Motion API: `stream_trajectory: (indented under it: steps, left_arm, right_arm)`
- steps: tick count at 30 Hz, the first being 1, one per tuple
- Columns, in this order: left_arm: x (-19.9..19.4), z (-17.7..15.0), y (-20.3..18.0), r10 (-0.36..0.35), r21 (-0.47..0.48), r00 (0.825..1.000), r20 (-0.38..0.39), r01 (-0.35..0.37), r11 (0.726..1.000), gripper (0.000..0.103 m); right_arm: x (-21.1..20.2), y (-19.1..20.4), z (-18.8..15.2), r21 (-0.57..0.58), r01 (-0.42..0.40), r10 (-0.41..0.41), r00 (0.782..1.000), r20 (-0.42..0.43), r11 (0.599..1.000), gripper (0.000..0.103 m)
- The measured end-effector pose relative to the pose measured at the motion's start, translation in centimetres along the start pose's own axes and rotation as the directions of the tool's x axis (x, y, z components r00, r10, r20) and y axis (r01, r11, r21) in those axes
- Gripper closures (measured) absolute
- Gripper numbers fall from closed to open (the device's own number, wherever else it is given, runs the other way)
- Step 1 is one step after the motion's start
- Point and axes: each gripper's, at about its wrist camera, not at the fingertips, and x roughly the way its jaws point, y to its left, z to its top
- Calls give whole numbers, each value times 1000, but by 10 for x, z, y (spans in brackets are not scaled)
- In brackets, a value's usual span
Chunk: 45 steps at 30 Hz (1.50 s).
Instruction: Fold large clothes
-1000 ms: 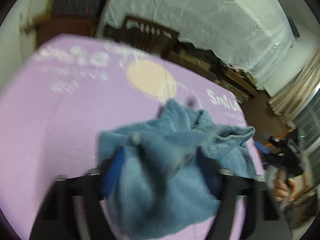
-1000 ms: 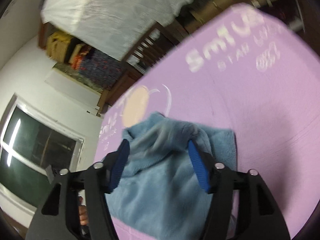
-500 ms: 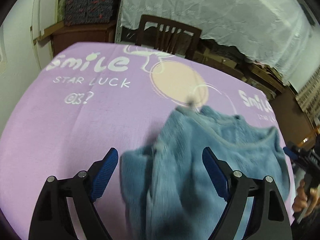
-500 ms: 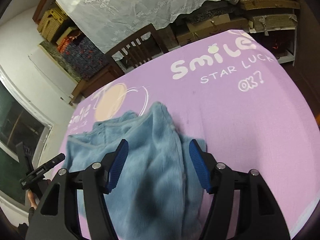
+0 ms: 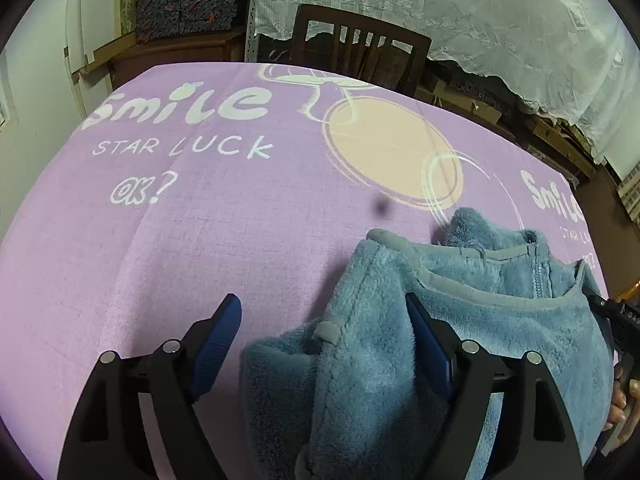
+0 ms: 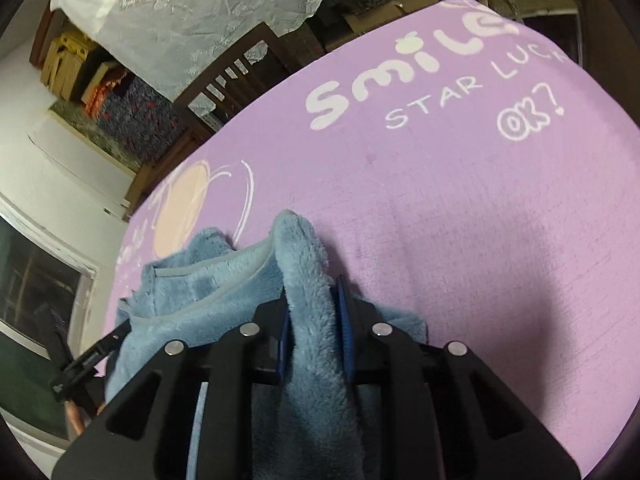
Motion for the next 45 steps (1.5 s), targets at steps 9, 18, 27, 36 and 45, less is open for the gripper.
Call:
stream_trajectory:
  steps: [9, 18, 27, 36, 45]
  left_arm:
    - [-79, 0, -31, -50, 43, 988, 143, 44, 998, 21]
    - [-52, -34, -103, -78, 169, 992, 103, 59, 984, 21]
    - [-10, -49, -89, -34, 206, 994, 100, 13, 978, 18]
    - [-13, -47, -92, -7, 210, 997, 77, -9, 978, 17]
    - [-90, -75, -97, -69, 225, 992, 107, 43, 973, 17]
  right_arm:
    - [-67, 31, -7, -7, 1, 0, 987, 160, 1000, 66]
    - [-17, 128, -59, -198, -152, 149, 988, -30, 968, 68]
    - [34, 102, -66, -218, -88, 76, 995, -62, 972, 103]
    - [21, 97, -61, -145, -90, 78, 993, -88, 985, 103]
    - [-61, 115, -98, -208, -122, 114, 992, -49, 971, 92]
